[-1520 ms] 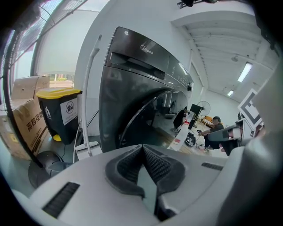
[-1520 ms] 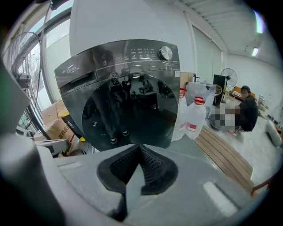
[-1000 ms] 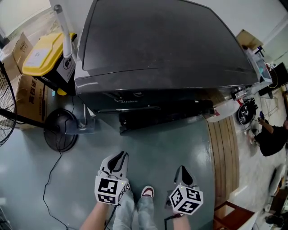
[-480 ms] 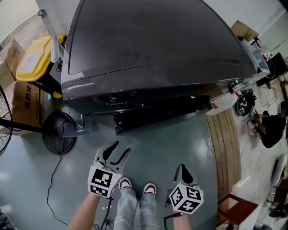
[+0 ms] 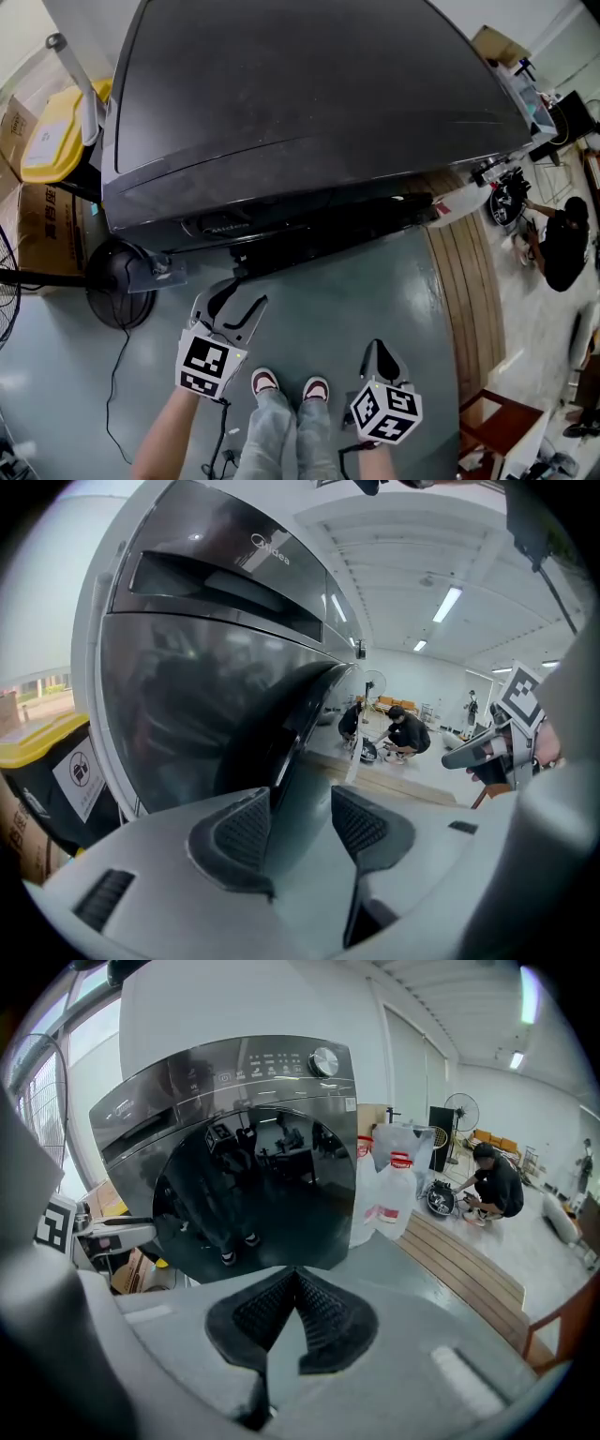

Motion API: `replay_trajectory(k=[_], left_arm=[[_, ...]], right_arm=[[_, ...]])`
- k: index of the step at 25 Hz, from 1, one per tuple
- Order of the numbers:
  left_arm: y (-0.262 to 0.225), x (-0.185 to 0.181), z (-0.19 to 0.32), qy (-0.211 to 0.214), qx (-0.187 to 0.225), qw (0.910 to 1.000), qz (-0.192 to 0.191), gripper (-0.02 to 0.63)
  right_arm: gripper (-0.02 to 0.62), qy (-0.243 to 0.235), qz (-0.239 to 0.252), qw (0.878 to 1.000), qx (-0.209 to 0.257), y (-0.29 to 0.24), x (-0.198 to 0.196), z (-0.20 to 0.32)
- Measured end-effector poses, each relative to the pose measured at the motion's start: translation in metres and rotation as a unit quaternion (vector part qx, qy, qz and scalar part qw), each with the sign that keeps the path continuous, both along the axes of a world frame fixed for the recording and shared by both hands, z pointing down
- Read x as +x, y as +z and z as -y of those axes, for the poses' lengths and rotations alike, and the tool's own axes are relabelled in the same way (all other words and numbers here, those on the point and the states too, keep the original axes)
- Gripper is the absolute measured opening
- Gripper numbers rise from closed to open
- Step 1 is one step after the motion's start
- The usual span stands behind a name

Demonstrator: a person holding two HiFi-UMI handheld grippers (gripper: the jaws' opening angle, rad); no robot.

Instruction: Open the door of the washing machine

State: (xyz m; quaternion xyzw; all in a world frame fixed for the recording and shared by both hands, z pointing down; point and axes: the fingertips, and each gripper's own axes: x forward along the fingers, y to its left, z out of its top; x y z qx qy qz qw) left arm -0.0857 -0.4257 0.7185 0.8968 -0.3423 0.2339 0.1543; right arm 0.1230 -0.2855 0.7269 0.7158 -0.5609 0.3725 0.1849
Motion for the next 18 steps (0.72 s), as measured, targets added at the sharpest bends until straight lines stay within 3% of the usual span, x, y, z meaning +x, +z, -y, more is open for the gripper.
replay_trajectory(k=[15,18], left_arm=[[0.01,0.007,0.028,0.042,-0.004,0.9989,0.021,0.202],[0.013,0.011,0.027,0.054,-0.008,0.9982,0.023,0.165]], right_arm=[[0.005,0.031,-0.001,1.0,-0.001,-0.002,0.007,0.009],[0.005,0.035,0.001,0.999,-0.004,0.0,0.009,0.008]])
